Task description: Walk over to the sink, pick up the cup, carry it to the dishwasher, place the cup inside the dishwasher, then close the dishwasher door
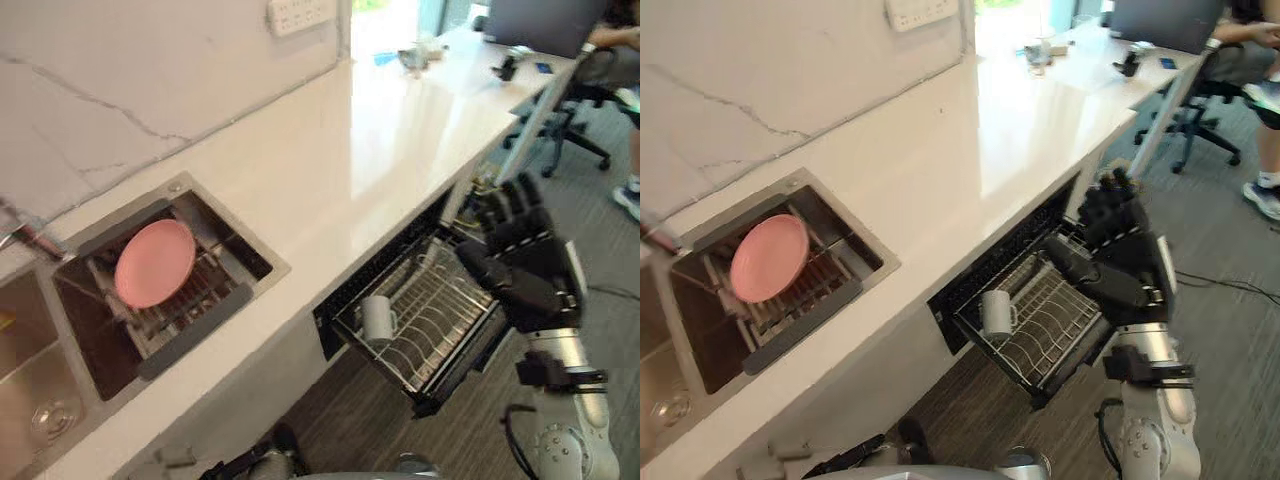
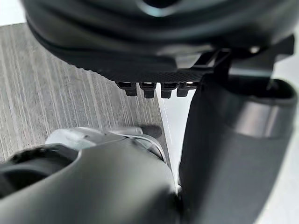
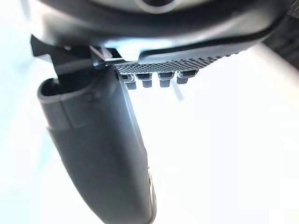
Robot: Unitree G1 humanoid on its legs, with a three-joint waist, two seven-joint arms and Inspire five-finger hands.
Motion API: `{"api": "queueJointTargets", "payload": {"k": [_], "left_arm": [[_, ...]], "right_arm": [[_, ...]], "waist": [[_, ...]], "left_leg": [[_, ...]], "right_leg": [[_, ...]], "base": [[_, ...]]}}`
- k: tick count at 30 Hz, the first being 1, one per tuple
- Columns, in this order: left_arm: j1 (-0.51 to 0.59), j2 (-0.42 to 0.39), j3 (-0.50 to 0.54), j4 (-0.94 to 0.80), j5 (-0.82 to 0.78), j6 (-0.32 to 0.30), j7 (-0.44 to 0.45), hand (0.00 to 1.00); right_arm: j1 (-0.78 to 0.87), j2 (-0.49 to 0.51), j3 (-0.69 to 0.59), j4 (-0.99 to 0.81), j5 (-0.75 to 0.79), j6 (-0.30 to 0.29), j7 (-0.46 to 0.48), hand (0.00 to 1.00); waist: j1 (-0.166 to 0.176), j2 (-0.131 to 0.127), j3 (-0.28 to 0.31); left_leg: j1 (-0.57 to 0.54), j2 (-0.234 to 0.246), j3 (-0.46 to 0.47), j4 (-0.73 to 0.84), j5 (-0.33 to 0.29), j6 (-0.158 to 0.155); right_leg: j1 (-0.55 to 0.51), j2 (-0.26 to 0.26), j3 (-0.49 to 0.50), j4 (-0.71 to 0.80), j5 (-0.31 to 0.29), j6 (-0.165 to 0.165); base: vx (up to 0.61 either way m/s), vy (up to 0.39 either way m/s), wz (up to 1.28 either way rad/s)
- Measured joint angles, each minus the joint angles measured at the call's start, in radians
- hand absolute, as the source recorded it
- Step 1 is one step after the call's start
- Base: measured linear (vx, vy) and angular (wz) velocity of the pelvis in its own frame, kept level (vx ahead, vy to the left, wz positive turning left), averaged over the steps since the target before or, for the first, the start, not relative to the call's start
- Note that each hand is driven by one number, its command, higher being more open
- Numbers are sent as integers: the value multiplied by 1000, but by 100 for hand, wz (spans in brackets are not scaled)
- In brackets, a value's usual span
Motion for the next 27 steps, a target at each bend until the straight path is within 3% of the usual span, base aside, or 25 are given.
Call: {"api": "queueJointTargets", "payload": {"k": [1, 3, 4, 5, 6, 8, 10, 12, 15, 16, 17, 18, 20, 21, 22, 24, 25, 26, 27], "left_arm": [[-2, -1, 8, 7, 13, 0, 0, 100], [-4, -8, 19, 19, 26, 0, 1, 100], [-8, -17, 26, 22, 31, 0, 7, 100], [-13, -17, 26, 26, 35, 0, 9, 100], [-13, -14, 24, 27, 35, 0, 8, 100], [-25, -11, -1, 39, 38, 0, 13, 100], [-41, -7, -20, 66, 38, -2, 24, 100], [-51, -4, -39, 76, 38, -8, 29, 100], [-60, 13, -99, 101, 36, -35, 36, 100], [-59, 22, -128, 99, 34, -42, 44, 100], [-59, 27, -148, 95, 33, -47, 49, 100], [-63, 41, -161, 92, 33, -54, 50, 100], [-72, 55, -190, 93, 33, -54, 52, 100], [-71, 61, -197, 93, 34, -51, 55, 100], [-71, 61, -197, 93, 34, -49, 56, 100], [-71, 69, -197, 90, 35, -35, 56, 100], [-70, 73, -197, 89, 35, -31, 55, 100], [-68, 92, -198, 86, 36, -19, 48, 100], [-68, 96, -196, 89, 48, -7, 45, 100]], "right_arm": [[4, -5, -3, -10, 5, -6, 0, 100], [-9, -33, 3, -18, 39, -22, 7, 100], [-21, -40, 22, -18, 41, -22, 6, 100], [-24, -33, 49, -15, 41, -19, 6, 100], [-23, -27, 71, -14, 40, -14, 5, 100], [-19, -22, 146, -11, 37, 1, -5, 100], [-20, -11, 177, 10, 37, 13, -27, 100], [-21, -2, 187, 46, 36, 21, -53, 100], [-20, -3, 191, 81, 14, 21, -95, 100], [-20, -4, 191, 84, 2, 19, -108, 100], [-20, -4, 191, 97, -3, 16, -116, 100], [-20, -4, 195, 123, -3, 14, -128, 100], [-21, -4, 196, 155, -3, 12, -144, 100], [-20, -4, 194, 167, 1, 11, -162, 100], [-21, -4, 192, 167, 4, 11, -164, 100], [-21, -3, 192, 168, 30, 11, -156, 100], [-22, -3, 192, 168, 30, 11, -152, 100], [-21, -3, 192, 173, 29, 11, -139, 100], [-22, -8, 185, 187, 29, 12, -127, 100]], "waist": [[1, -7, -1], [9, 7, -12], [18, 17, -16], [19, 14, -17], [17, 12, -26], [7, -21, -35], [12, -38, -32], [22, -40, -31], [21, -41, -30], [21, -38, -32], [20, -51, -25], [21, -68, -21], [21, -82, -27], [21, -87, -29], [24, -90, -30], [30, -98, -34], [33, -107, -35], [34, -139, -45], [38, -149, -54]], "left_leg": [[6, 15, 50, 27, -26, -12], [1, 63, 66, 171, -57, -4], [10, 75, 37, 207, -101, -43], [13, 52, 24, 183, -110, -63], [15, 30, 25, 160, -106, -59], [27, -77, 18, 19, -55, -39], [52, -140, 5, -91, -10, -24], [69, -169, -15, -148, 4, -21], [79, -196, -70, -219, 18, -28], [84, -206, -102, -238, 21, -33], [94, -210, -125, -238, 19, -30], [103, -212, -155, -238, 16, -25], [104, -210, -200, -238, 15, -25], [109, -210, -236, -238, 15, -25], [114, -212, -250, -238, 14, -24], [126, -224, -270, -237, 18, -28], [132, -231, -273, -237, 19, -30], [141, -257, -281, -237, 19, -29], [150, -261, -288, -237, 18, -28]], "right_leg": [[19, -6, -32, -15, 2, 4], [35, -29, -72, -17, -4, 8], [35, -39, -75, -15, 2, 21], [33, -51, -79, -9, 8, 30], [29, -64, -80, -9, 13, 30], [15, -114, -110, -11, 36, 41], [11, -141, -124, 6, 49, 42], [-8, -166, -124, 79, 54, 36], [-93, -224, -104, 295, 78, 0], [-136, -252, -70, 404, 102, -44], [-169, -270, -24, 484, 122, -85], [-214, -263, 55, 591, 100, -122], [-273, -203, 142, 662, 2, -84], [-308, -139, 190, 634, -63, -50], [-326, -110, 203, 584, -85, -42], [-358, -70, 243, 435, -80, -36], [-365, -65, 259, 390, -52, -42], [-376, -65, 285, 313, 53, -45], [-362, -65, 294, 279, 42, -32]], "base": [[-63, 105, 126], [-27, 77, 70], [8, 134, 20], [12, 153, 17], [24, 163, 26], [37, 175, 42], [16, 182, 43], [10, 159, 40], [36, 127, 49], [70, 66, 53], [116, 44, 70], [96, 0, 66], [104, -31, 77], [114, -41, 83], [113, -42, 69], [114, -60, 42], [135, -113, 36], [106, -157, 21], [106, -172, 13]]}}
